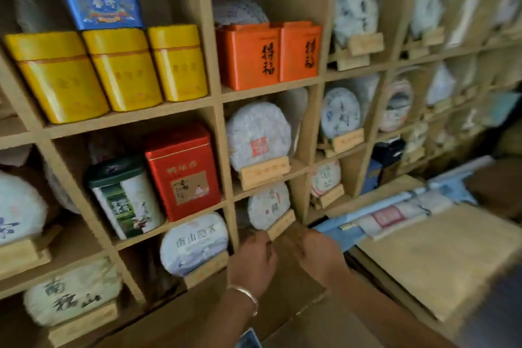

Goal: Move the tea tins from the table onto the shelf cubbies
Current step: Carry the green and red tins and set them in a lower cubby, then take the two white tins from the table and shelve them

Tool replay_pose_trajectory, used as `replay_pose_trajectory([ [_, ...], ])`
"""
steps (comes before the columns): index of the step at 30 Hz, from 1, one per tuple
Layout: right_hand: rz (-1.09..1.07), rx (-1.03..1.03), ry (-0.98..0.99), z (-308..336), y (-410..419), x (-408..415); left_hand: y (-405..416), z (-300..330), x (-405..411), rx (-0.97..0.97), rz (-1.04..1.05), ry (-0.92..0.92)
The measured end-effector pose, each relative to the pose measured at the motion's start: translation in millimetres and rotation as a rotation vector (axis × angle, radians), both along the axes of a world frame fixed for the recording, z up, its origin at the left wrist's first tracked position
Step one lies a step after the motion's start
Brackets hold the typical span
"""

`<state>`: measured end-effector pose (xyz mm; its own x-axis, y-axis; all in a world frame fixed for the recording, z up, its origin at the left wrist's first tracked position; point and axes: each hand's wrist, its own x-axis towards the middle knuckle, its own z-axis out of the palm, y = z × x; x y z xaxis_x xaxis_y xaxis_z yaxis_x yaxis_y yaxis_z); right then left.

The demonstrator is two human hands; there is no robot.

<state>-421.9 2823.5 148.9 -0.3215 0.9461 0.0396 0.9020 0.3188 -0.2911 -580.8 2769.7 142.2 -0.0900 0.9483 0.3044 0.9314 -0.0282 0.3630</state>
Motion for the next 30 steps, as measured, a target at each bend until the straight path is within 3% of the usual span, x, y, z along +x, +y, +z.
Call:
replay_pose_trajectory([
  [6, -0.374, 0.013, -0.099, 11.2, -41.1, 173.9, 30.3, -4.3, 133.7, -0.147, -0.341, 0.101],
  [11, -0.736, 0.063, -0.102, 36.9, -143.2, 328.2, 3.0, 14.1, 298.9, -0.173, -0.663, 0.176],
  [18, -1.11, 0.073, -0.158, 59.4, -327.6, 487.1, -117.9, 45.0, 506.7, -0.061, -1.002, 0.191],
  [30, -1.404, 0.048, -0.191, 65.5, -592.4, 652.7, -346.2, 64.9, 742.4, -0.035, -1.353, 0.153],
])
